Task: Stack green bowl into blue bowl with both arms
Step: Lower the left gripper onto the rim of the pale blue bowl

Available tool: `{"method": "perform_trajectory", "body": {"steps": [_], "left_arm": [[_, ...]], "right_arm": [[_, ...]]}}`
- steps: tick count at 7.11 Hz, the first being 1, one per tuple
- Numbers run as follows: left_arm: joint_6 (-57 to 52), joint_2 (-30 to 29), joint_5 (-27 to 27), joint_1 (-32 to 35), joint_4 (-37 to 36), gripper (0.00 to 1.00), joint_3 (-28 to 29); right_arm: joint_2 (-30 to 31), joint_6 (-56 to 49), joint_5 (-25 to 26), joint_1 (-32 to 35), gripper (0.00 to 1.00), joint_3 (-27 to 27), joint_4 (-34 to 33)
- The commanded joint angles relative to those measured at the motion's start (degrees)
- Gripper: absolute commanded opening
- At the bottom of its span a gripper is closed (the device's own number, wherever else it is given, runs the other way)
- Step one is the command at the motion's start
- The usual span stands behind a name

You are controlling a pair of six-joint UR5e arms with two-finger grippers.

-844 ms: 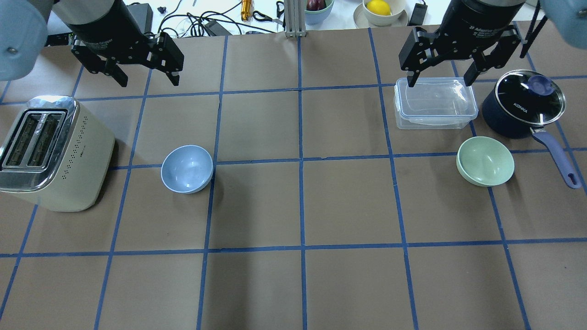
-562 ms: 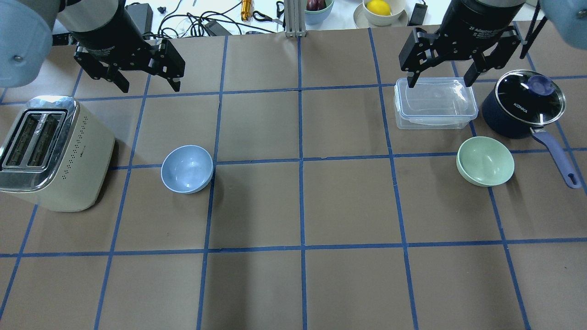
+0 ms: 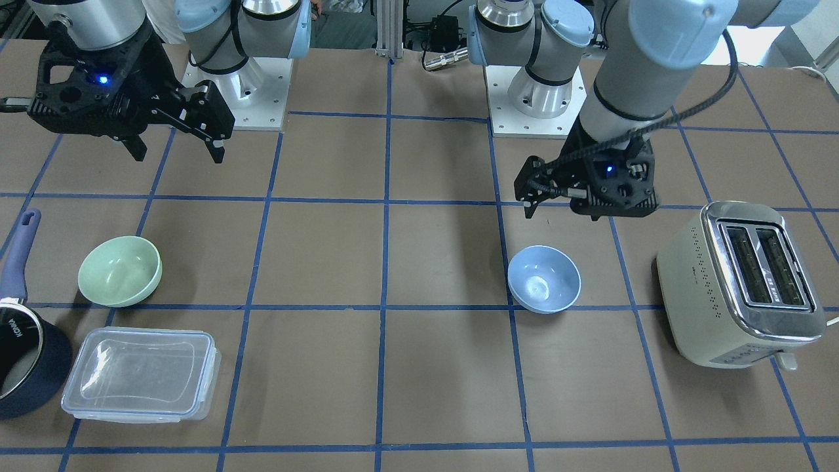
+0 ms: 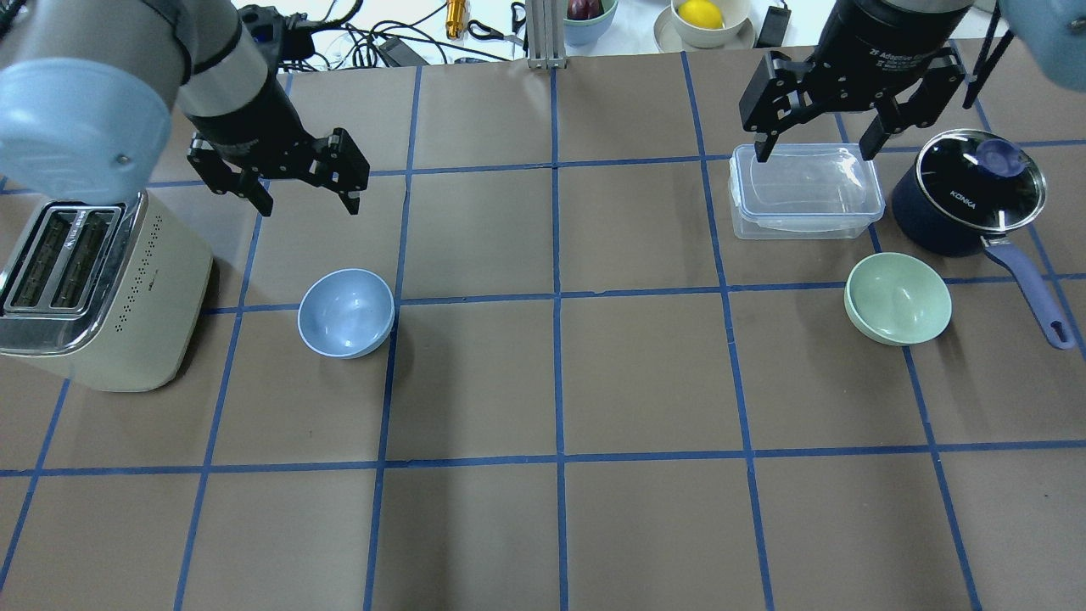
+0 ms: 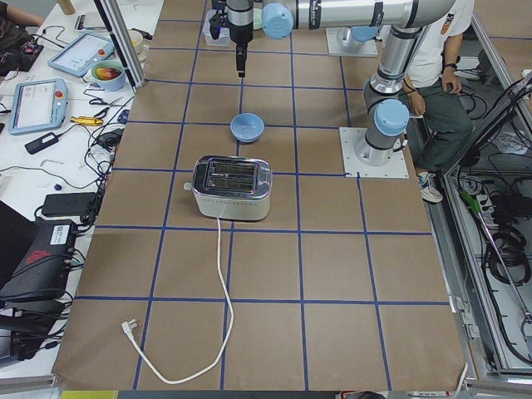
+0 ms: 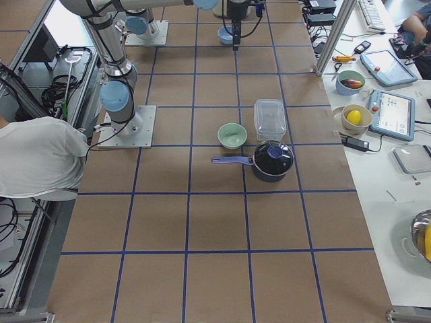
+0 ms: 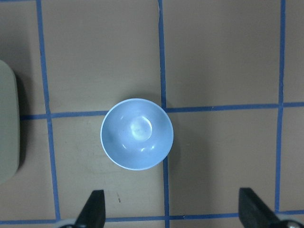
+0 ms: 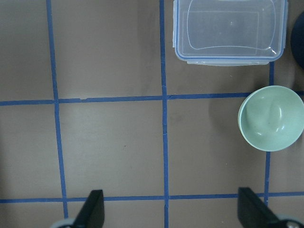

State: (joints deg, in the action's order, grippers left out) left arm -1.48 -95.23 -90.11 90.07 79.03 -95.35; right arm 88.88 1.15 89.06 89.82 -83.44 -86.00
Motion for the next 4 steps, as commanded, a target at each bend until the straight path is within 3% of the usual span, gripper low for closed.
{"method": "perform_trajectory", "body": {"steps": [1,2,4], "left_arm": [[-0.28,-2.49,0.11,0.19,-23.01,1.0,-18.11],[-0.19,-4.33,0.28,0.11,-33.83,1.0,-24.9],[-0.19,-8.37,0.28,0.19,-37.98,1.0,-27.87]], "right_arm": [[-0.19,-0.01,-0.03,0.0,1.0,-0.15,-0.04],[-0.19,-0.01,-0.03,0.0,1.0,-0.23,-0.13],[-0.28,-0.1,-0.03,-0.17,1.0,-0.58,0.13]]}}
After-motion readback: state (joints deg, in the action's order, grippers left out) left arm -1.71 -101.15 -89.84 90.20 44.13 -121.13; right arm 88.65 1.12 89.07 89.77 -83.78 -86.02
